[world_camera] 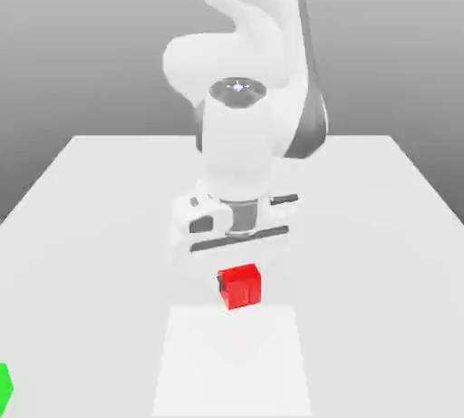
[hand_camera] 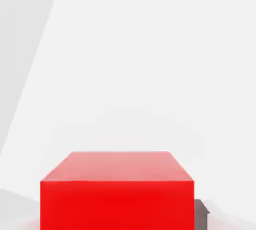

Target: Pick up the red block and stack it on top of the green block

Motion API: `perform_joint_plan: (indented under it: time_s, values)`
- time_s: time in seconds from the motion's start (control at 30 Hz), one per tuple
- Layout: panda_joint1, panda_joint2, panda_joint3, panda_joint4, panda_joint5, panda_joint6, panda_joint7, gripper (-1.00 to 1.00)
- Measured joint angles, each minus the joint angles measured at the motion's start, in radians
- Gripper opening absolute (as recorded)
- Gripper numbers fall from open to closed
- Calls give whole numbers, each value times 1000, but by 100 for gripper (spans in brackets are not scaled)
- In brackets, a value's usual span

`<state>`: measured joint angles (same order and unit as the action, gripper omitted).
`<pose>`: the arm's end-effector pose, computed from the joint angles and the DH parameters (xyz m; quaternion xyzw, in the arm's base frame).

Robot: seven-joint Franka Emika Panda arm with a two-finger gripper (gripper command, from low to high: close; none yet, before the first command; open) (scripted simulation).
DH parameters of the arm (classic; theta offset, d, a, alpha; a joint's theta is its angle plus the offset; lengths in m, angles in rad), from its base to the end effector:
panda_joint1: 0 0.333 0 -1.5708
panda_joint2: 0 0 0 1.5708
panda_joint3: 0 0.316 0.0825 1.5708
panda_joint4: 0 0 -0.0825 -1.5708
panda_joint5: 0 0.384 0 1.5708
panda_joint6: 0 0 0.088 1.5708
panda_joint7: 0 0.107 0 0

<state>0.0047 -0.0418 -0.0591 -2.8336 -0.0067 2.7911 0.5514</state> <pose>0.3657 -0.0193 0.2126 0.9554 -0.2953 -0.0004 0.0000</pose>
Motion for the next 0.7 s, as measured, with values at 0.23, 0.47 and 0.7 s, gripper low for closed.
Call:
perform_joint_plan:
  time_s: [0.23,0.47,0.7]
  values:
    - [-119,132,-77,247,36,-117,250,-100]
    - [-203,278,-181,502,111,-233,479,-100]
    - [-295,458,-238,695,217,-262,615,-100]
